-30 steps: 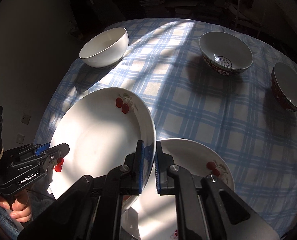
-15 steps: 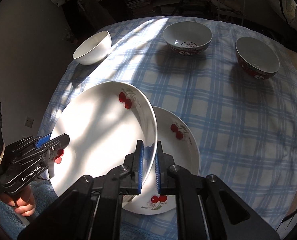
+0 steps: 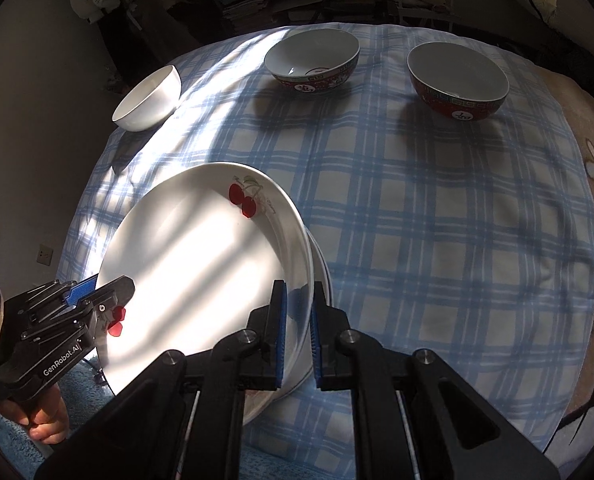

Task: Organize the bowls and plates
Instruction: 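Carry the held cherry plates over the plate stack with both grippers, then lower the held plates onto the stack and open both grippers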

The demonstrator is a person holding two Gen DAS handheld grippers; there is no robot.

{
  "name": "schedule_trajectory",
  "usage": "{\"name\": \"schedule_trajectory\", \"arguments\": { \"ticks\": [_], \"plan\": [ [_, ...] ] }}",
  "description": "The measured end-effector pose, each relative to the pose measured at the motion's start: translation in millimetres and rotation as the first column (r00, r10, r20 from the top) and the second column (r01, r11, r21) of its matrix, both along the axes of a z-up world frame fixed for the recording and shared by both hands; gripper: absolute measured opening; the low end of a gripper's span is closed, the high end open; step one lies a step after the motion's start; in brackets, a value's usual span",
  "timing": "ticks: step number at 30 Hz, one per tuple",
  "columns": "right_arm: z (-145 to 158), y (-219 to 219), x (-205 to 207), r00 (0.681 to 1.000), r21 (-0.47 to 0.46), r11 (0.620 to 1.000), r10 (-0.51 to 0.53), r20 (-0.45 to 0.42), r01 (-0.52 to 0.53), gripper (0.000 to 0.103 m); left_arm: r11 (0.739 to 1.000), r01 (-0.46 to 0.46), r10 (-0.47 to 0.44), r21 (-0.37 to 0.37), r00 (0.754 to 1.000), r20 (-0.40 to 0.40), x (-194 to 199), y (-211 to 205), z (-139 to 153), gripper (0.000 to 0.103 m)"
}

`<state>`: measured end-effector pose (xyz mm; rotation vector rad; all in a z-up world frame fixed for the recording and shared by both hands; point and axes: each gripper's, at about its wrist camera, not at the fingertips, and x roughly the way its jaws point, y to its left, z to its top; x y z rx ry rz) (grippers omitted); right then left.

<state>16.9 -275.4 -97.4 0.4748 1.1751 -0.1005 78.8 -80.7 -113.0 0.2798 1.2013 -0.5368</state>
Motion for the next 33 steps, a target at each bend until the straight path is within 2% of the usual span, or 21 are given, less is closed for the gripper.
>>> {"name": "schedule_trajectory", "arguments": {
  "ticks": [3,7,19,20,21,22,24,25,27,29,31,33],
  "plan": [
    [-6.5,-0.5,2.3,1.0,-0.005,1.0,0.007,-0.016,-0.007,0.012,1.0,0.005,-0.005,0.024,1.0,-0.02,1.4,-1.1,-8.9,0.022],
    [-7.0,8.9,7.6,0.999,-0.056,0.998,0.041,-0.025,-0.042,0.012,0.998,-0.002,0.004,0.064,1.0,-0.017,1.8,-0.9,-16.7,0.022],
    [-20.2,15.2,15.6,0.995,-0.095,0.993,0.058,-0.077,-0.065,0.012,0.994,0.019,-0.017,0.107,1.0,-0.018,-0.2,-6.3,-27.5,0.022],
    [-21.6,16.2,16.0,0.995,-0.099,0.993,0.059,-0.083,-0.067,0.012,0.996,0.034,-0.032,0.078,0.999,-0.024,-0.6,-7.1,-26.1,0.015],
    [-21.9,16.8,16.2,0.995,-0.101,0.993,0.061,-0.079,-0.069,0.012,0.998,0.066,-0.065,0.005,0.996,-0.066,-1.7,-9.8,-22.8,0.011],
    [-21.4,17.5,16.8,0.995,-0.097,0.993,0.064,-0.075,-0.071,0.012,0.996,0.082,-0.084,-0.032,0.993,-0.085,-3.9,-14.4,-19.4,0.013],
    [-20.7,16.7,17.8,0.996,-0.093,0.994,0.057,-0.069,-0.064,0.012,0.995,0.09,-0.09,0.053,0.996,-0.01,-9.5,-24.2,-18.6,0.013],
    [-22.0,15.5,18.3,0.996,-0.089,0.994,0.052,-0.074,-0.058,0.011,0.994,0.086,-0.085,0.074,0.996,-0.01,-8.6,-24.6,-22.1,0.013],
    [-24.0,15.7,18.6,0.995,-0.1,0.993,0.052,-0.083,-0.061,0.011,0.995,0.063,-0.059,0.081,0.997,-0.048,-2.1,-19.3,-30.2,0.012],
    [-22.9,17.7,19.3,0.994,-0.114,0.991,0.06,-0.09,-0.07,0.011,0.994,0.037,-0.035,0.102,0.999,-0.018,2.0,-13.9,-29.3,0.012],
    [-19.0,16.9,20.2,0.995,-0.148,0.987,0.053,-0.082,-0.065,0.011,0.996,0.024,-0.023,0.082,1.0,-0.016,4.9,-10.3,-25.4,0.012],
    [-12.8,14.4,20.9,0.997,-0.137,0.989,0.052,-0.052,-0.059,0.012,0.996,0.024,-0.023,0.08,1.0,-0.005,4.6,-9.7,-22.8,0.012]
  ]
}}
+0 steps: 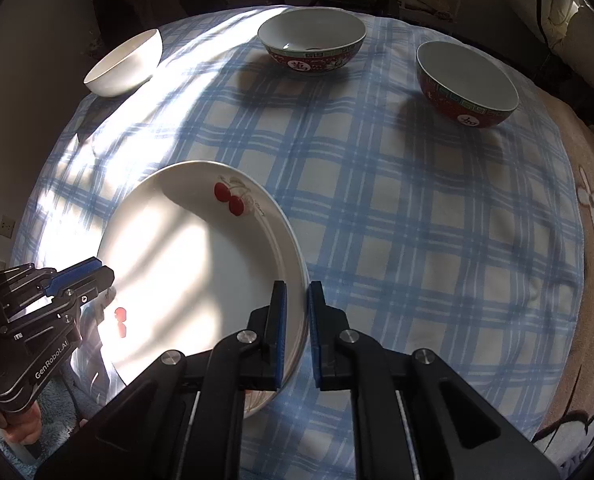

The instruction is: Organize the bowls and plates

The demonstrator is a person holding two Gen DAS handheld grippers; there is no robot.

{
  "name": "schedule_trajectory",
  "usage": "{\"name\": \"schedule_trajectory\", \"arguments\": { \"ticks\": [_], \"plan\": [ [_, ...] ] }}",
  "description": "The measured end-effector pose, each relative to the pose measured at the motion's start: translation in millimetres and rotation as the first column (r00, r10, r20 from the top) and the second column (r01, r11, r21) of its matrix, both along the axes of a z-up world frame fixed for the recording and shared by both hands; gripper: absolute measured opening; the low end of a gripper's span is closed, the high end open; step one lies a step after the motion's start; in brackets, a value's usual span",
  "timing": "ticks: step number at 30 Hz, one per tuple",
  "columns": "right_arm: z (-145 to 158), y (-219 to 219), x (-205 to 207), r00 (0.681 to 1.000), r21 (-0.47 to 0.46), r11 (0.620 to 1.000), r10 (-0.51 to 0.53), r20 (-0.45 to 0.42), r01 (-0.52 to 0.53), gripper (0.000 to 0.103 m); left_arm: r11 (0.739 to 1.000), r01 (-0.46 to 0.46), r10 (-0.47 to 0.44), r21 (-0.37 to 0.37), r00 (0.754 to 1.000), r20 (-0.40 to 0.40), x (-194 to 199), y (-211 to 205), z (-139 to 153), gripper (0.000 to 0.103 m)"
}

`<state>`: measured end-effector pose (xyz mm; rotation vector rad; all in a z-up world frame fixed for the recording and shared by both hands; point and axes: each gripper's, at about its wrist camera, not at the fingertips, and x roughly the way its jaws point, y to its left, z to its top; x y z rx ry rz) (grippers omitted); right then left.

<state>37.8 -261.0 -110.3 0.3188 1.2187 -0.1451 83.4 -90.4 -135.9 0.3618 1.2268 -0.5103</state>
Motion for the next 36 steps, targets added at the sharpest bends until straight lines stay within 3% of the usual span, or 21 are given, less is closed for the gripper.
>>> {"name": "schedule_trajectory", "arguments": {
  "ticks": [10,13,19,24,28,30,36],
  "plan": [
    [7.1,-6.2,-3.5,0.999,0.032,0.999,-0.031,0.028,0.031,0.012,1.0,-0.016,0.015,0.027,0.999,0.036,-2.1,1.9,2.7,0.014],
    [8.0,-6.7,-4.1,0.999,0.037,0.999,-0.041,0.033,0.04,0.018,0.999,-0.034,0.033,0.037,0.999,0.038,0.1,5.6,3.2,0.014],
    [10.1,-5.9,0.3,0.999,0.037,0.999,-0.033,0.041,0.031,0.034,0.997,-0.073,0.071,0.032,0.996,0.058,7.7,12.9,12.0,0.019],
    [24.6,-0.6,20.0,0.995,0.023,0.999,-0.024,0.093,0.022,0.059,0.994,-0.106,0.104,0.027,0.993,0.058,20.5,23.4,22.6,0.02],
    [33.6,9.5,39.0,0.994,0.003,1.0,0.016,0.108,-0.016,0.072,0.989,-0.143,0.141,0.036,0.988,0.064,38.5,35.7,32.7,0.02],
    [36.2,12.6,47.9,0.994,0.006,1.0,0.023,0.11,-0.024,0.082,0.985,-0.171,0.169,0.034,0.984,0.058,51.2,44.0,38.2,0.033],
    [49.6,16.4,84.6,0.986,0.02,0.999,0.035,0.163,-0.039,0.092,0.965,-0.262,0.258,0.018,0.959,0.113,95.2,69.7,61.4,0.057]
  ]
}}
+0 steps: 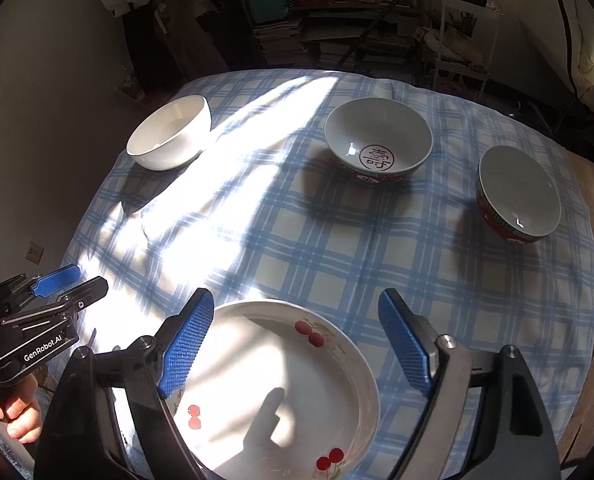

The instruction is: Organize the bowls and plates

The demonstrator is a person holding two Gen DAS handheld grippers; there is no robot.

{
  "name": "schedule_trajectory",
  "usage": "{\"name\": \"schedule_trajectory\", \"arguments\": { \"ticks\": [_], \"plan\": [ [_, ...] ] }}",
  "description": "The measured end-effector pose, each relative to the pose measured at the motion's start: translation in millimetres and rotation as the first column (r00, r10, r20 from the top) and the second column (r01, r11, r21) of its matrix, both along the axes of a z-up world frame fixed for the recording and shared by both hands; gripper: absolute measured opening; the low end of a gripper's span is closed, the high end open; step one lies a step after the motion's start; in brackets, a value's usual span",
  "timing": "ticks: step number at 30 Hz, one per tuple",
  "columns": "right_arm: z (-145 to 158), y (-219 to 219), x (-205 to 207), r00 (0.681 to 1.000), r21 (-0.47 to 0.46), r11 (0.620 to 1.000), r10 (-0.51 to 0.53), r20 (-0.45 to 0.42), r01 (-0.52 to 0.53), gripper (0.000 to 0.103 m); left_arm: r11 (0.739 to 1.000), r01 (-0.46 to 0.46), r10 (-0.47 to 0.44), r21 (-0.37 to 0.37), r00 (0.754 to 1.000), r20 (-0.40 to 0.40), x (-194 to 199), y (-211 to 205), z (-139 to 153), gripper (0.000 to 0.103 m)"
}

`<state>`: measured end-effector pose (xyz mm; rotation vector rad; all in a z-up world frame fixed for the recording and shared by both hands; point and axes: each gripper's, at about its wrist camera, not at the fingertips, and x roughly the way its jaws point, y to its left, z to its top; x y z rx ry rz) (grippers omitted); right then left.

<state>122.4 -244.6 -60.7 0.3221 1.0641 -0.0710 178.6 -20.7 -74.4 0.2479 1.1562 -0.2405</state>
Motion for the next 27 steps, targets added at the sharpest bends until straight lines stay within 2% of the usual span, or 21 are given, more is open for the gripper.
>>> {"name": "schedule_trajectory", "arguments": {
  "ticks": [1,5,6,9,13,17,20,25,27],
  "plan": [
    [2.5,0.7,7.8,1.0,-0.004,1.0,0.004,0.009,-0.004,0.092,1.0,-0.007,0.006,0.005,1.0,0.007,7.8,3.1,3.2,0.059],
    [11.1,7.4,44.6,0.999,-0.028,0.999,0.037,0.027,-0.036,0.093,0.998,-0.029,0.026,0.063,0.999,0.043,42.1,11.1,10.2,0.085],
    [12.4,9.6,54.2,0.999,-0.034,0.999,0.039,0.032,-0.038,0.093,0.996,-0.032,0.028,0.082,0.998,0.049,50.5,12.1,10.3,0.087],
    [13.1,14.1,84.2,0.998,-0.041,0.998,0.04,0.038,-0.039,0.093,0.992,-0.036,0.027,0.118,0.997,0.071,76.8,15.6,9.8,0.087],
    [9.3,18.7,120.4,0.998,-0.006,0.999,0.046,0.033,-0.046,0.093,0.991,-0.05,0.04,0.128,0.996,0.08,109.0,19.1,4.9,0.087],
    [2.1,26.3,152.3,0.998,0.029,0.998,0.058,0.032,-0.059,0.093,0.989,-0.117,0.104,0.089,0.986,0.133,132.2,26.9,2.2,0.087],
    [-2.6,31.7,172.4,0.997,0.047,0.997,0.06,0.047,-0.062,0.093,0.988,-0.127,0.111,0.085,0.979,0.17,145.1,26.6,-0.7,0.087],
    [-15.8,43.0,199.8,0.996,0.025,0.996,0.086,0.04,-0.087,0.093,0.989,-0.14,0.132,0.054,0.983,0.13,174.5,26.2,-16.1,0.087],
    [-21.7,47.8,208.7,0.994,0.015,0.995,0.101,0.036,-0.101,0.093,0.989,-0.127,0.118,0.074,0.986,0.116,184.3,21.2,-24.8,0.087]
  ]
}}
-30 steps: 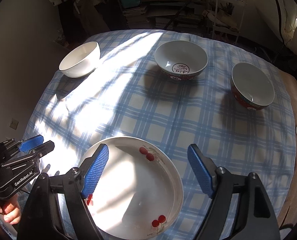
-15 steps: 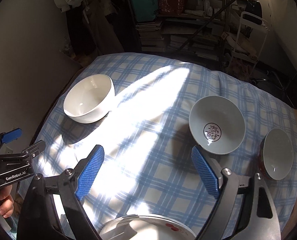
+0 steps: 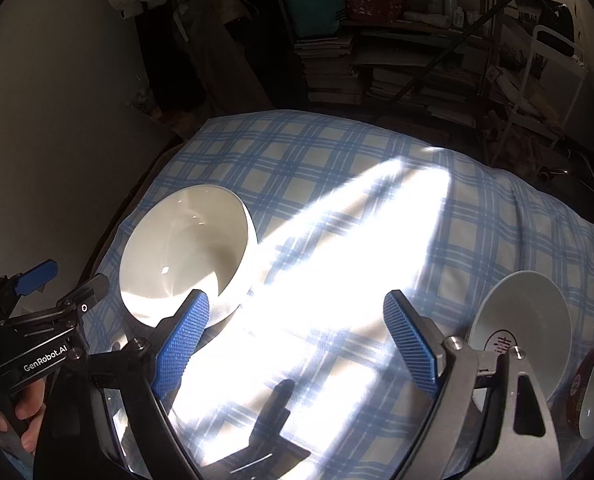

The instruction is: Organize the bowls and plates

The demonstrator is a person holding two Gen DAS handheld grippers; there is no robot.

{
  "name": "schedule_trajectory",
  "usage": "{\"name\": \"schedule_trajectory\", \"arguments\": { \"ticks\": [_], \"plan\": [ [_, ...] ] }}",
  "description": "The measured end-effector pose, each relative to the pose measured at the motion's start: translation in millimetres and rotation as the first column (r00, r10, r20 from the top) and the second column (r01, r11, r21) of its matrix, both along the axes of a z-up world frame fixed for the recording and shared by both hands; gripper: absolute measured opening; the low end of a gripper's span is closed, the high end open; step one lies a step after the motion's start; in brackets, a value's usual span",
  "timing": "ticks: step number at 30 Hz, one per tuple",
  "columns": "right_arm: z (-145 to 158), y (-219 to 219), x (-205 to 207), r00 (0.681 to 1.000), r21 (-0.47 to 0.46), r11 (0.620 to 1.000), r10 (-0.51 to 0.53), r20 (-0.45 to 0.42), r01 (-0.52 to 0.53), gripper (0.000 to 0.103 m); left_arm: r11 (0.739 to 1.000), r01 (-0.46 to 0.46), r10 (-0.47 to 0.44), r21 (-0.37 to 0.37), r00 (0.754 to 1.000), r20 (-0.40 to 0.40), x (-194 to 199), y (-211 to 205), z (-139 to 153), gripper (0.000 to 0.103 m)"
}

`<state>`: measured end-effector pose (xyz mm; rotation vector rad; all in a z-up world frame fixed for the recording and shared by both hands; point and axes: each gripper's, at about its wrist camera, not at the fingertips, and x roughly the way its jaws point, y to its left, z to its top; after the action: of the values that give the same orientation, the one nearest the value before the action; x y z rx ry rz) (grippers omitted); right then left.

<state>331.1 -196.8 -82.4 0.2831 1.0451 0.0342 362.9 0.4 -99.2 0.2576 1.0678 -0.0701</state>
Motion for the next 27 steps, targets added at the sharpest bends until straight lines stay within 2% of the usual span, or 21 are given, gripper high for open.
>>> {"name": "schedule_trajectory", "arguments": {
  "ticks": [4,7,10,12,13,15,16,19,23,27],
  "plan": [
    [-11.9,3.6,15.0,1.0,0.031,0.999,-0.005,-0.013,0.006,0.093,0.999,0.029,-0.029,0.027,0.999,-0.025,11.7,-10.1,-19.8,0.087],
    [-19.3,5.7,25.3,1.0,0.063,0.998,-0.02,-0.023,0.021,0.084,0.998,0.035,-0.033,0.045,0.999,-0.037,19.3,-14.9,-34.2,0.084],
    [-28.2,12.5,35.5,0.999,0.095,0.995,-0.016,-0.041,0.02,0.065,1.0,0.013,-0.014,-0.006,0.996,-0.088,28.6,-12.1,-46.7,0.064],
    [-34.2,19.5,40.8,0.998,0.097,0.995,0.011,-0.061,-0.005,0.043,0.999,0.0,-0.006,-0.049,0.993,-0.12,33.1,-9.3,-53.4,0.044],
    [-36.1,22.3,42.3,0.998,0.106,0.994,0.022,-0.063,-0.015,0.039,0.996,-0.003,-0.008,-0.084,0.991,-0.131,34.2,-8.3,-55.4,0.039],
    [-37.9,25.7,43.4,0.997,0.131,0.991,0.034,-0.064,-0.025,0.023,0.988,-0.001,-0.023,-0.153,0.987,-0.159,34.5,-7.2,-57.4,0.022],
    [-39.0,26.8,44.3,0.997,0.143,0.989,0.036,-0.064,-0.026,0.018,0.984,0.0,-0.03,-0.177,0.985,-0.168,34.8,-7.9,-58.6,0.018],
    [-40.2,29.6,44.6,0.997,0.116,0.993,0.022,-0.08,-0.012,0.015,0.99,0.005,-0.027,-0.139,0.988,-0.155,33.6,-14.1,-59.7,0.017],
    [-38.2,26.0,39.0,0.997,0.14,0.99,0.005,-0.076,0.006,0.013,0.986,-0.016,-0.012,-0.166,0.986,-0.165,30.3,-11.5,-57.1,0.015],
    [-33.4,26.5,27.8,0.998,0.118,0.993,0.012,-0.067,-0.004,0.012,0.987,-0.004,-0.025,-0.162,0.984,-0.174,23.2,-12.5,-53.8,0.015]
  ]
}}
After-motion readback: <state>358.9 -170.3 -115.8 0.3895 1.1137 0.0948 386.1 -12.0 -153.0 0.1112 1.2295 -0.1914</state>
